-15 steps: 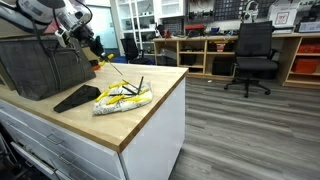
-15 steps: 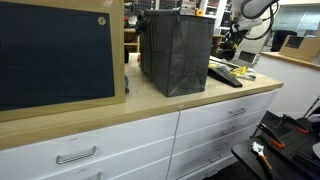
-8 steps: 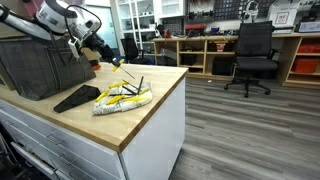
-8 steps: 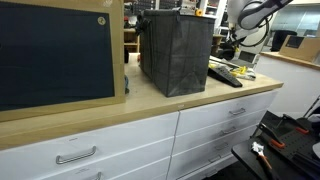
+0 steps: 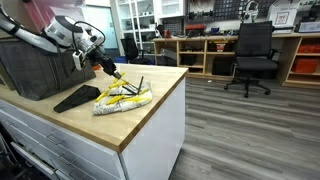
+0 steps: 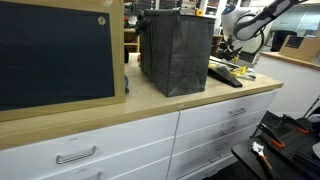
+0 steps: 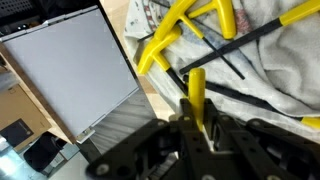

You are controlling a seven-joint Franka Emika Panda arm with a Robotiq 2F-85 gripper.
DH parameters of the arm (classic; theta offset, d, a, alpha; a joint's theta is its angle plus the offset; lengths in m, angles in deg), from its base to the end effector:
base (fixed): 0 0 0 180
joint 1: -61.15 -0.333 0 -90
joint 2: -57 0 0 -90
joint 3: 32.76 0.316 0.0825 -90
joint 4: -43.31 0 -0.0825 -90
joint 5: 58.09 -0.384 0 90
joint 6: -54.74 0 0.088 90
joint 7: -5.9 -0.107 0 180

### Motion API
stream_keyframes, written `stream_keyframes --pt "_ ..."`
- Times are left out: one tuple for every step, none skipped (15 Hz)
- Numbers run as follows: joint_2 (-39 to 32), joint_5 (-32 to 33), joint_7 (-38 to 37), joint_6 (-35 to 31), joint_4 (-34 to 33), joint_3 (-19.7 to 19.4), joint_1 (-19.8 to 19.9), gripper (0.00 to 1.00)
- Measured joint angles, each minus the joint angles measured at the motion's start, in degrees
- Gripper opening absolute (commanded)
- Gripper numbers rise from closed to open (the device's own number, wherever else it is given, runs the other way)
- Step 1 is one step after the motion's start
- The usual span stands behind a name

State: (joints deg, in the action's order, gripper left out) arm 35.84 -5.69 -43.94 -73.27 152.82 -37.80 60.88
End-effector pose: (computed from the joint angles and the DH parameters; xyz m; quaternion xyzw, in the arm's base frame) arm 0.6229 -0.0730 0.3098 0.9208 -0.1581 0.1146 0.3378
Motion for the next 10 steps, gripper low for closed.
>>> stream_keyframes --pt "-0.4 -0.3 0.1 0.0 0.1 0.2 -0.4 0.42" --pt "-0.7 -1.1 0.4 0.0 0.2 0.5 -0.7 0.49" --pt "-0.8 -2.4 1.4 0.0 0.5 1.0 -0.9 0.55" --pt "-0.8 -3.9 2.6 0.0 0.7 1.6 -1.1 0.65" --pt "-0.7 -5.9 3.9 0.0 0.9 2.1 -1.2 0.71" --pt "-0.6 -8.5 5.6 0.0 1.1 2.7 -1.3 0.78" --pt "-0.2 -11.8 7.7 0.0 1.4 3.2 -1.3 0.87" --pt "0.4 -15.4 10.0 0.0 1.7 3.6 -1.3 0.93" --pt "1.4 -19.6 12.8 0.0 2.2 3.9 -1.2 0.99" --pt "2.7 -24.1 15.8 0.1 2.8 4.1 -1.1 1.00"
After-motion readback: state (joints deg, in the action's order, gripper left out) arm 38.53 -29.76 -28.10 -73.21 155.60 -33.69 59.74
